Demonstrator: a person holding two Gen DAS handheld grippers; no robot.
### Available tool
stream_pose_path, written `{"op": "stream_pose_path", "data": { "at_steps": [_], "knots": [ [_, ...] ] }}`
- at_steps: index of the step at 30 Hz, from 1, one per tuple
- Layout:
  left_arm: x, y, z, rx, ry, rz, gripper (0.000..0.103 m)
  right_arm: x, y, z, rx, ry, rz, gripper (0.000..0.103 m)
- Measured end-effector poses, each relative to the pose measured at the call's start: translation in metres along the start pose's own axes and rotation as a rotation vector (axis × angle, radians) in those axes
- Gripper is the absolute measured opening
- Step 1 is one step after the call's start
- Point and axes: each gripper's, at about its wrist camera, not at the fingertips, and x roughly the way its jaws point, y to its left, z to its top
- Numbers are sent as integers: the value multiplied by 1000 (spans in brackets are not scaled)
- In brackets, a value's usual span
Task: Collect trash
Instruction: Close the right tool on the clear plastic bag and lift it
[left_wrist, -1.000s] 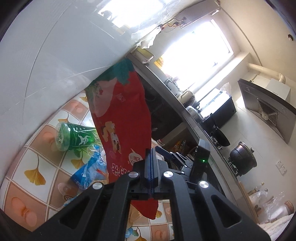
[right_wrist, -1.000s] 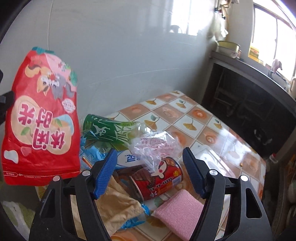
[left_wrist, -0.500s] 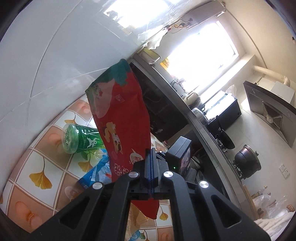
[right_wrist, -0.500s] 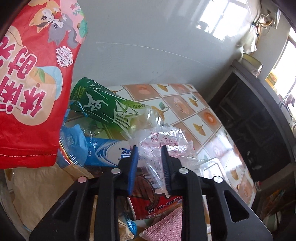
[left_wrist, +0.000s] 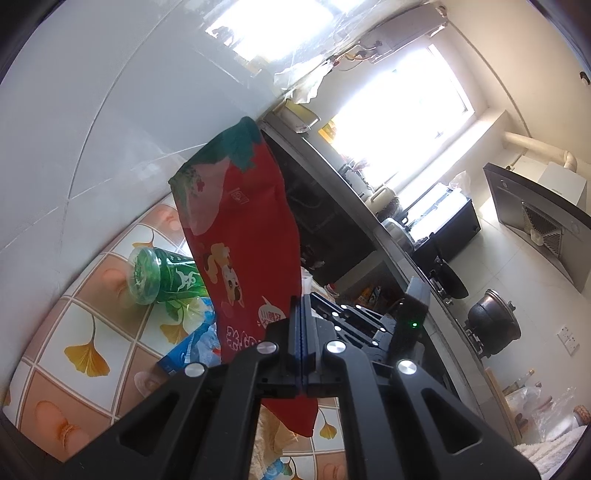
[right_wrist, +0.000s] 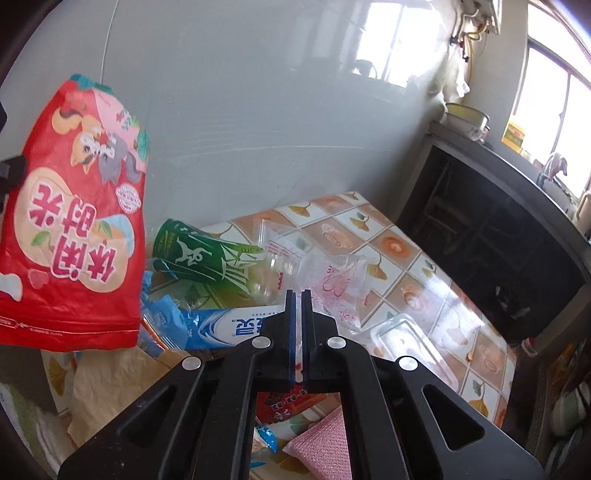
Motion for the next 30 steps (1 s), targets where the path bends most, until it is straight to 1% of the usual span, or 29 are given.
{"op": "stream_pose_path", "data": {
  "at_steps": [3,8,12,15,18,19,20,22,24,25,26,30],
  "knots": [
    [-2,-4,0,17,-1,-6,0,-27,-7,-1,63,-46,1,1],
    [0,-17,0,78,5,-20,0,-77,-18,-10,149,-134,-48,0],
    [6,-27,-3,109,22,-39,0,-104,-28,-22,226,-177,-70,0],
    [8,-33,-6,116,31,-50,0,-109,-30,-31,251,-162,-64,0],
    [10,-33,-8,117,39,-50,0,-101,-28,-34,254,-122,-41,2],
    [10,-32,-8,115,42,-50,0,-96,-28,-35,250,-105,-32,10],
    [11,-30,-7,112,44,-48,0,-93,-27,-35,248,-94,-35,32],
    [12,-29,-5,110,43,-44,0,-81,-33,-32,262,-79,-32,57],
    [13,-27,-2,109,39,-39,0,-65,-40,-26,272,-70,-10,59],
    [14,-26,-1,111,37,-36,0,-53,-43,-21,275,-47,13,66],
    [15,-25,0,110,37,-33,0,-38,-46,-18,274,-14,30,67],
    [21,-18,4,102,36,-25,0,22,-47,-5,218,109,54,67]
  ]
}}
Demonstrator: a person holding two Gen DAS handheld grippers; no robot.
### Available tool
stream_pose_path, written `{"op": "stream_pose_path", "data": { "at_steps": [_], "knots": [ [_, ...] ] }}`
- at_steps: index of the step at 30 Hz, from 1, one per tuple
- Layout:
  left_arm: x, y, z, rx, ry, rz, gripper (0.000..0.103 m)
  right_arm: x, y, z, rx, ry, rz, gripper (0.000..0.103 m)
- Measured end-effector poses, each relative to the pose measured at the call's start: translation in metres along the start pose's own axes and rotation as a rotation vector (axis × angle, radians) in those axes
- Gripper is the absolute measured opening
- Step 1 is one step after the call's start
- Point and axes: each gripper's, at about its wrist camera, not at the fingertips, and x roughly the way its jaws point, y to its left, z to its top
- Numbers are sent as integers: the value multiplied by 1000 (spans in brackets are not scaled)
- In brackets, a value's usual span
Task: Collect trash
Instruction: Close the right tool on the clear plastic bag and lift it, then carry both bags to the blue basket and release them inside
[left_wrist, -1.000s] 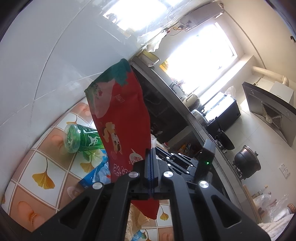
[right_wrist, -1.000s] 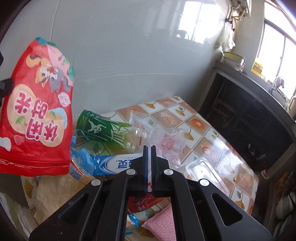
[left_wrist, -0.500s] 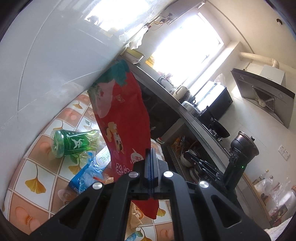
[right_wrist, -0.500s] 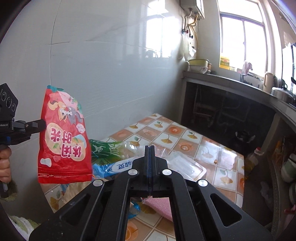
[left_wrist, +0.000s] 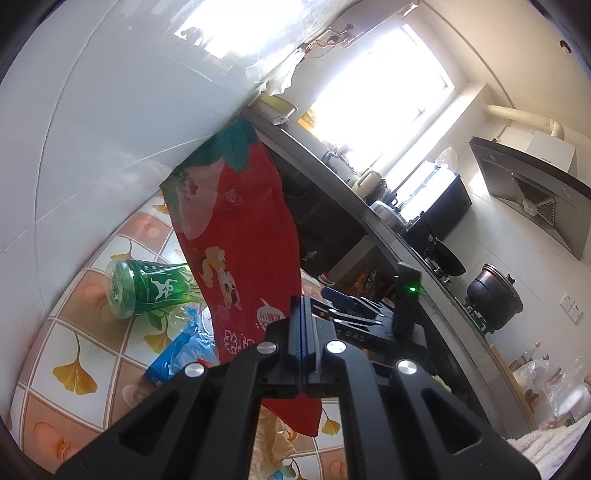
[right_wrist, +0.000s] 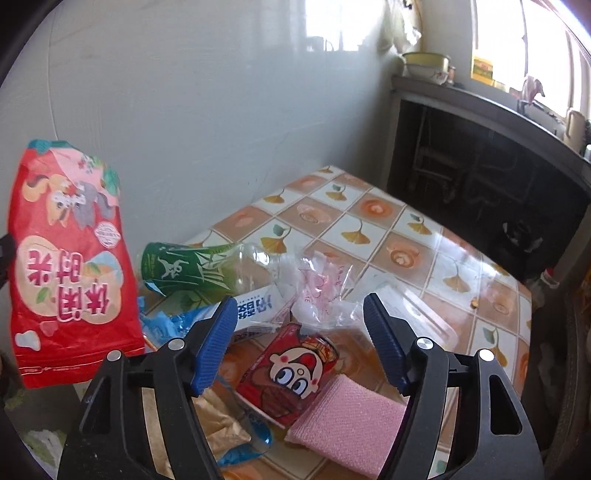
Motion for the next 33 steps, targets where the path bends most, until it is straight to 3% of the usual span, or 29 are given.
{"op": "stream_pose_path", "data": {
  "at_steps": [4,7,9,10,17,24,28,33],
  "knots": [
    [6,7,1,-11,5,8,0,52,13,2,-127,109,-67,65],
    [10,12,1,-19,14,13,0,84,13,-3,-180,186,-119,41],
    [12,14,1,-23,19,12,0,90,13,-5,-211,186,-166,26],
    [12,14,2,-23,20,11,0,90,11,-4,-205,190,-162,5],
    [15,11,3,-8,23,-3,0,61,-12,12,-97,62,-223,2],
    [11,-1,3,17,8,-21,0,0,-34,19,47,-89,-235,1],
    [10,-13,3,42,10,-47,0,-51,-39,5,135,-173,-235,1],
    [26,-40,-1,104,68,-80,0,-117,-45,-41,268,-250,-265,1]
  ]
}}
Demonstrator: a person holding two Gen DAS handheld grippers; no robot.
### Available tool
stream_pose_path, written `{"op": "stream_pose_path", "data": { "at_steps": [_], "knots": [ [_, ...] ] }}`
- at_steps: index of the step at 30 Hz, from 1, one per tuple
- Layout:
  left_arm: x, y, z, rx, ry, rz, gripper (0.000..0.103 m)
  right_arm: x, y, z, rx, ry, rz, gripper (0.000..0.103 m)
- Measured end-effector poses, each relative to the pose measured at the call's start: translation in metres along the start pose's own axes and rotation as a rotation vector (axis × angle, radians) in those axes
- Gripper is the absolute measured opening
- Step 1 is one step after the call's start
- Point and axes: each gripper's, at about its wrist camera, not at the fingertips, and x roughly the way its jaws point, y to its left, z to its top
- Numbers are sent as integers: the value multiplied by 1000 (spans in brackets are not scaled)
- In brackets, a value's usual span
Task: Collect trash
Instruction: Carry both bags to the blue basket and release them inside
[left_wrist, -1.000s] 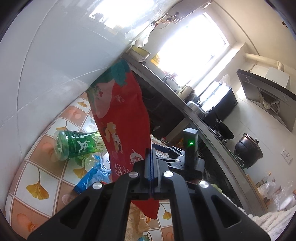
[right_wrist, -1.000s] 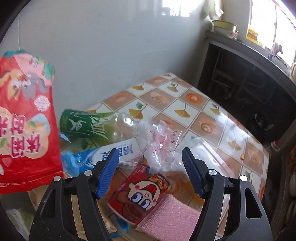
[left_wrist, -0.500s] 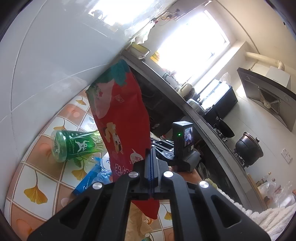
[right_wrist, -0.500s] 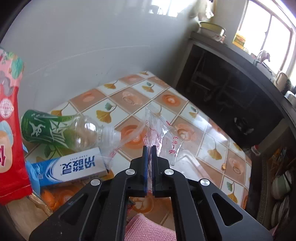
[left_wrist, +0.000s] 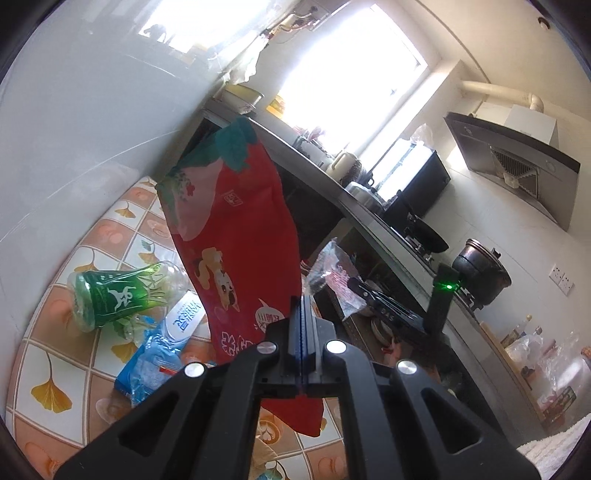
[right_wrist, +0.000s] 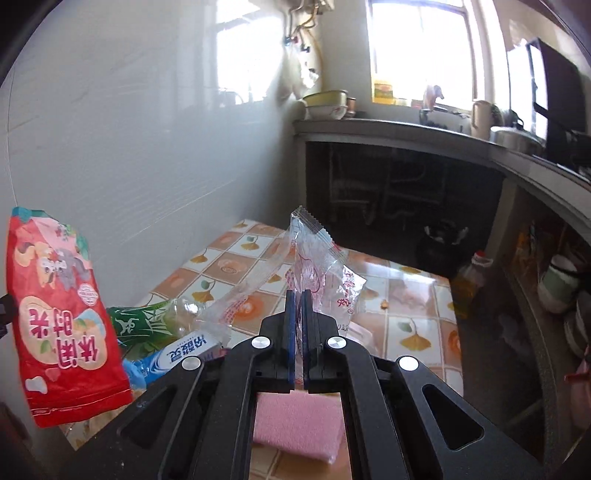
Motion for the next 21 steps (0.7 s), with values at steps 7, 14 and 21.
{"op": "stream_pose_path", "data": {
  "at_steps": [7,14,21],
  "knots": [
    [46,-54,-9,103,124,-78,0,-83,-60,-61,169,-44,-124,1],
    [102,-136,-39,214,236,-197,0,-136,-118,-133,344,-34,-255,1],
    [166,-213,-83,285,369,-319,0,-171,-160,-198,497,-7,-360,1]
  ]
}}
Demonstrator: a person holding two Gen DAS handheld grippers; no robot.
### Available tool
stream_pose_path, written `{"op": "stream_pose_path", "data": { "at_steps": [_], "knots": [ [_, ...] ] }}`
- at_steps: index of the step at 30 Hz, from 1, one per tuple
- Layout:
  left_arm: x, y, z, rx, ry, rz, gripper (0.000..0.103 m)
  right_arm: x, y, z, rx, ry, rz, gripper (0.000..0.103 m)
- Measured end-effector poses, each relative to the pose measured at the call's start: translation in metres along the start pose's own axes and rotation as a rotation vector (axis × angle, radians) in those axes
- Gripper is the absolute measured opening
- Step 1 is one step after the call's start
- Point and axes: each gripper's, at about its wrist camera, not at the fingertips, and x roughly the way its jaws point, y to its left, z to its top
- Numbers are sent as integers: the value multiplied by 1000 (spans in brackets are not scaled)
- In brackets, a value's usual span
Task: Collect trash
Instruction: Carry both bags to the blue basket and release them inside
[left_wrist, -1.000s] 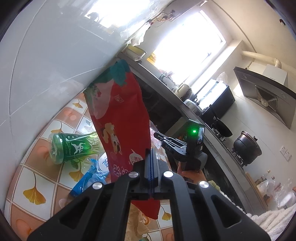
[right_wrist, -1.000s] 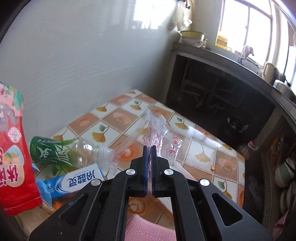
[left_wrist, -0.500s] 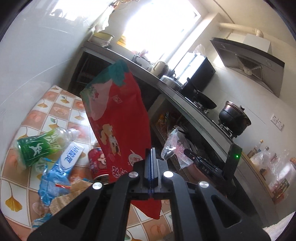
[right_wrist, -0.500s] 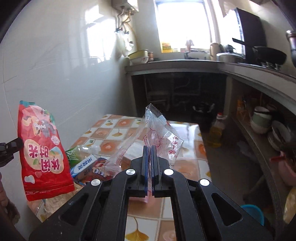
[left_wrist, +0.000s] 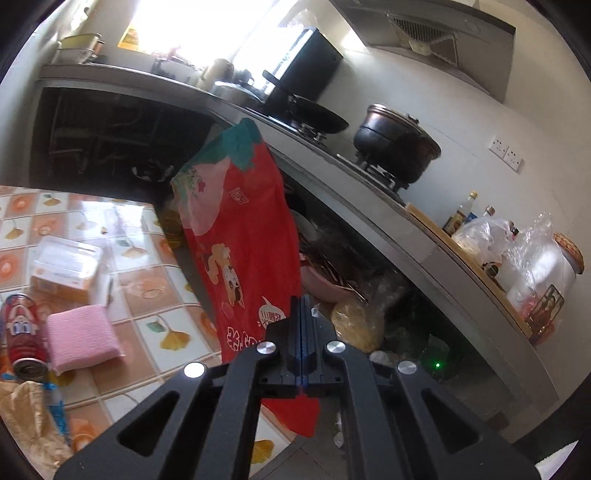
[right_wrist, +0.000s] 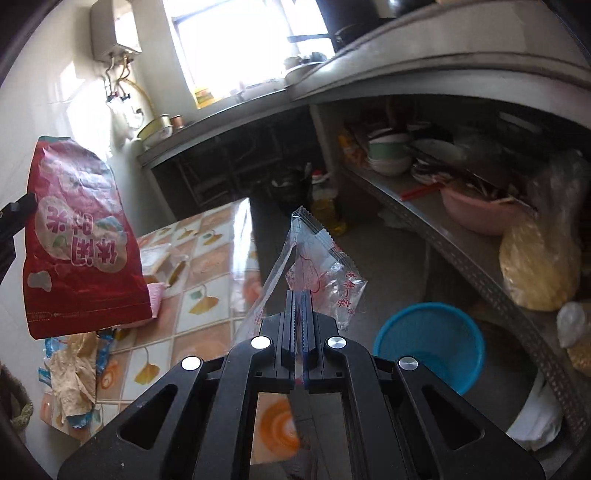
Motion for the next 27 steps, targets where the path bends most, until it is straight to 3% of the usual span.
{"op": "stream_pose_path", "data": {
  "at_steps": [6,13,22,27],
  "knots": [
    [100,-42,0,39,166,-82,0,-10,-64,-22,119,17,-89,1],
    [212,-70,-19,68,377,-119,0,-9,-121,-41,245,47,-185,1],
    [346,-65,-57,38,646,-69,0,43,-177,-66,377,165,-244,1],
    [407,-46,-78,22,743,22,0,85,-206,-75,426,245,-249,1]
  ]
}}
